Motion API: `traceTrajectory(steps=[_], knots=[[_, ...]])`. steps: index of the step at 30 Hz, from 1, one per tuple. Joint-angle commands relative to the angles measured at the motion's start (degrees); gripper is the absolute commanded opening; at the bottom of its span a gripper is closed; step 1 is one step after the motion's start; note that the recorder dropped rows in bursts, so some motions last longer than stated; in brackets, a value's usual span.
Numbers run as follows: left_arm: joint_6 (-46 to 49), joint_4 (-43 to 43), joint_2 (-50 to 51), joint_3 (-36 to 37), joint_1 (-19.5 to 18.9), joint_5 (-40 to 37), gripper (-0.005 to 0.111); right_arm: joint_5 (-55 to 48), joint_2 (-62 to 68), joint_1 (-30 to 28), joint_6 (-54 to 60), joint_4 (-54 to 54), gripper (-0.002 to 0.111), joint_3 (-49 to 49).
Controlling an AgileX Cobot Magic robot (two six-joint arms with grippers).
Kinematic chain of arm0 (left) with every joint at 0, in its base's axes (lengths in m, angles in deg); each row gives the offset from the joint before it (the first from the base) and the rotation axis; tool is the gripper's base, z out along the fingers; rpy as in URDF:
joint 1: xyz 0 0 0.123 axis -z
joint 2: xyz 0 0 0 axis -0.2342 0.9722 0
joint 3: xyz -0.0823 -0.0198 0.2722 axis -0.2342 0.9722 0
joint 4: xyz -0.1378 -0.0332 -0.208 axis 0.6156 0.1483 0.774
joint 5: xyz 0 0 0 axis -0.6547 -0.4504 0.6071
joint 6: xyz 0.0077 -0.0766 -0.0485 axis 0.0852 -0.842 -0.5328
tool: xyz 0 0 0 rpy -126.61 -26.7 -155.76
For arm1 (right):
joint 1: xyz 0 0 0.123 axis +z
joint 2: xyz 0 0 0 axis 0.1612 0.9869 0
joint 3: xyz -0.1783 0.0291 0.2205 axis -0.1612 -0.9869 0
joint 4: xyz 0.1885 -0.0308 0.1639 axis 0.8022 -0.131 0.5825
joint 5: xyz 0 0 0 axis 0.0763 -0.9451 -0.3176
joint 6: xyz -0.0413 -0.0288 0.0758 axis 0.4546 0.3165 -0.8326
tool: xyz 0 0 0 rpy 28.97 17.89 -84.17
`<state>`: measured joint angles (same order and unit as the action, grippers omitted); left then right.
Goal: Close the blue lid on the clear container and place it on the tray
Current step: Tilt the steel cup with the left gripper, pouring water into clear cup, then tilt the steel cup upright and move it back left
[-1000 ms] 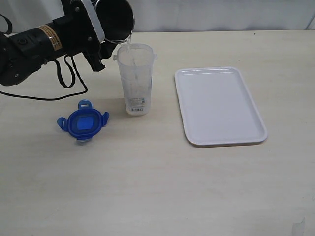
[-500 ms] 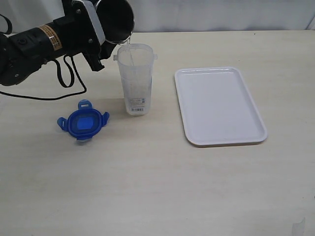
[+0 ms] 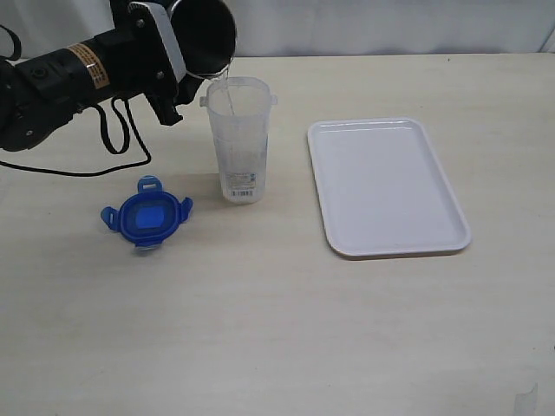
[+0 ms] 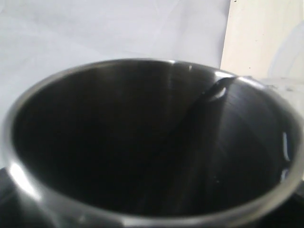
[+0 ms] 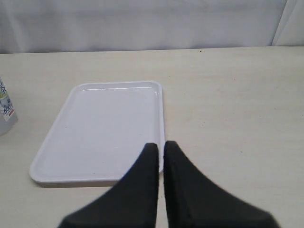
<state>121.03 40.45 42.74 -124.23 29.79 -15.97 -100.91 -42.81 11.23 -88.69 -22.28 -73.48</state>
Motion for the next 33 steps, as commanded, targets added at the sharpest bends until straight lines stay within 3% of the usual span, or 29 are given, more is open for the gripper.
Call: traceTrajectory(steps=[1,26,33], knots=[[1.9,1.1,-1.0,-0.8,0.2,4.6,0.0,0.3,-0.1,0.1,0.0,0.1,0.004,0.0],[1.7,1.2,-1.0,-0.8,0.2,3.2,0.0,0.3,-0.1,0.1,0.0,0.1,0.004,0.0],[-5.3,1.2,-1.0,-0.8,0.2,2.8,0.0,0.3,-0.1,0.1,0.0,0.1,0.004,0.0]])
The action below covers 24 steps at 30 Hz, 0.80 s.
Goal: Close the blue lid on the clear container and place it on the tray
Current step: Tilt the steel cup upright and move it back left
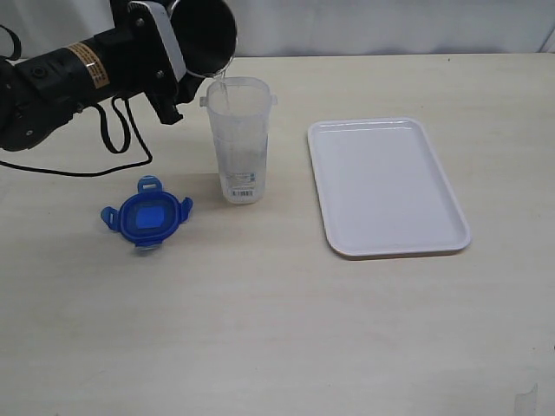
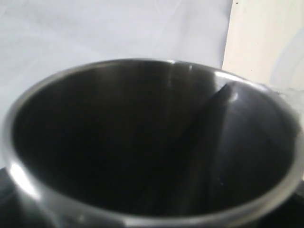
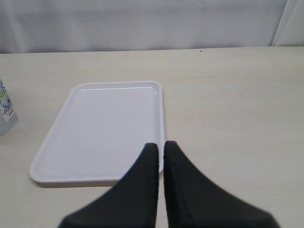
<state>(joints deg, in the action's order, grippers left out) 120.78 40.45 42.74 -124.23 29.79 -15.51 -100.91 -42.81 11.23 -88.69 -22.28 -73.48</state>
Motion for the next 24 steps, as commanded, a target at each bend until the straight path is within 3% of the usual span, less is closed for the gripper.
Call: traceTrajectory(steps=[1,5,9,12,16,20,22,24], knots=[[-6.2,1.2,-1.0,-0.8,0.2,1.9,0.0,0.3,-0.1,0.1,0.0,0.1,0.004,0.0],[-13.0,1.2,-1.0,-0.8,0.2,0.0,0.0,0.3,-0.1,0.1,0.0,0.1,0.004,0.0],[-27.2,3.9,-1.0,-0.8,0.2,-0.6,0.0,0.3,-0.1,0.1,0.0,0.1,0.004,0.0],[-41.5,12.7,-1.0,-0.8,0.2,-2.4,0.0,0.3,-0.1,0.1,0.0,0.1,0.004,0.0],[-46.9,24.5,1.1,-0.8,0.1,-5.0,0.0,0.3,-0.1,0.1,0.0,0.1,0.004,0.0],[-54.8,25.1,6.1,-0.8,0.1,1.0,0.0,0.3,-0.1,0.1,0.0,0.1,0.004,0.0],[-55.3,25.1,8.9,-1.3,0.1,6.8,0.0,0.3,-0.1,0.1,0.0,0.1,0.004,0.0],[-55.3,25.1,11.1,-3.7,0.1,7.1,0.0,0.3,-0.1,0.1,0.0,0.1,0.004,0.0]])
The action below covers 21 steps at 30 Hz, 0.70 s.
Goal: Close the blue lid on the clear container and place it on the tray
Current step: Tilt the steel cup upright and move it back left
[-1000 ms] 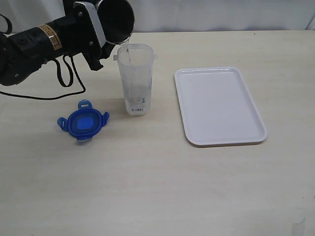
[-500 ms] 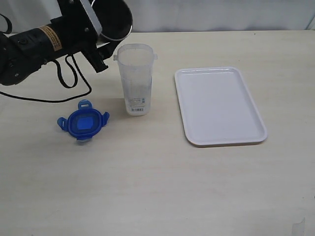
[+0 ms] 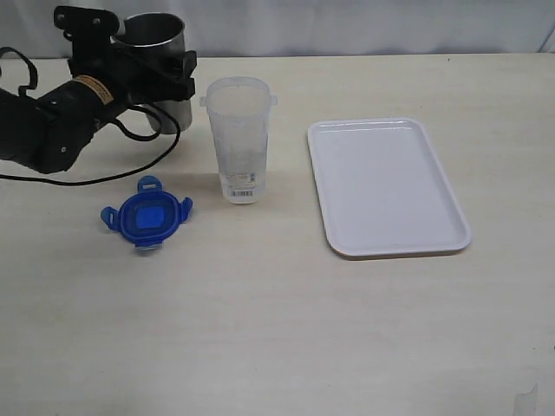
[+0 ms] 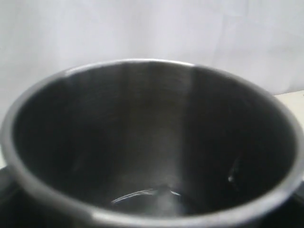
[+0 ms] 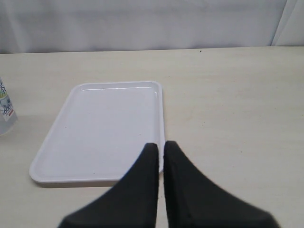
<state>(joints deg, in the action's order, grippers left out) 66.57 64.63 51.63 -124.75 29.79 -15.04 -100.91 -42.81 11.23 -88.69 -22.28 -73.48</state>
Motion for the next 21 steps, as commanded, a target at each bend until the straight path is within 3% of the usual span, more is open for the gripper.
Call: traceTrajectory(steps=[1,12,21], knots=[[-1.1,1.1,3.2,-4.5,0.1,6.5,0.0,0.3,-0.1,0.1,0.0,0.1,0.004,0.0],[0.8,1.1,14.4,-25.1,0.1,-2.8,0.0,0.3,-0.1,0.1,0.0,0.1,0.004,0.0],[0.8,2.3,25.0,-38.9,-0.2,-3.9,0.0,0.3,-0.1,0.1,0.0,0.1,0.004,0.0]])
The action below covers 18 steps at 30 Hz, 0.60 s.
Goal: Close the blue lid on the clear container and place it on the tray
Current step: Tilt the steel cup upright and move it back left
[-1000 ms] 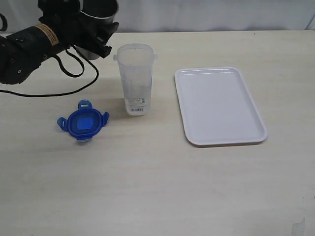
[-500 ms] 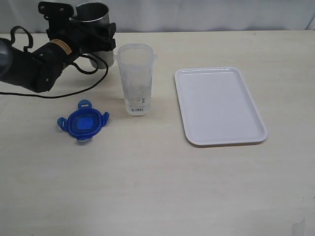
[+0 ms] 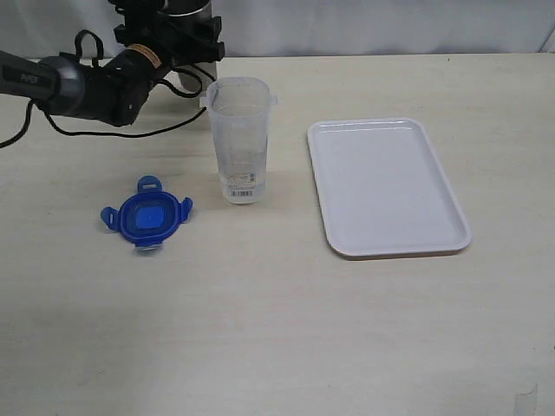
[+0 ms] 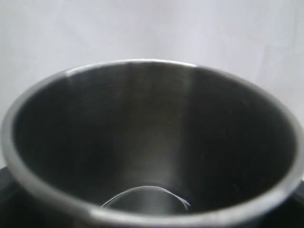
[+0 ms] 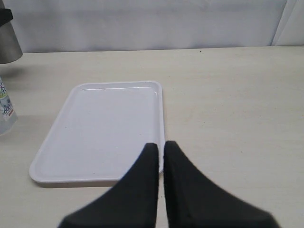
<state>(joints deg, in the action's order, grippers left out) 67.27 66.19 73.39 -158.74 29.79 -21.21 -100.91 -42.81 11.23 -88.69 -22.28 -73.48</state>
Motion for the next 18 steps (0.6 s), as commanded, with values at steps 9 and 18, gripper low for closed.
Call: traceTrajectory(steps=[9,18], knots=[[0.5,0.5,6.0,-8.6,-2.9,-4.2,0.0,0.3,-0.1,0.1,0.0,0.1,0.004,0.0],[1.9,-3.2,6.0,-8.6,-3.6,-6.5,0.0,0.3,-0.1,0.1,0.0,0.1,0.004,0.0]])
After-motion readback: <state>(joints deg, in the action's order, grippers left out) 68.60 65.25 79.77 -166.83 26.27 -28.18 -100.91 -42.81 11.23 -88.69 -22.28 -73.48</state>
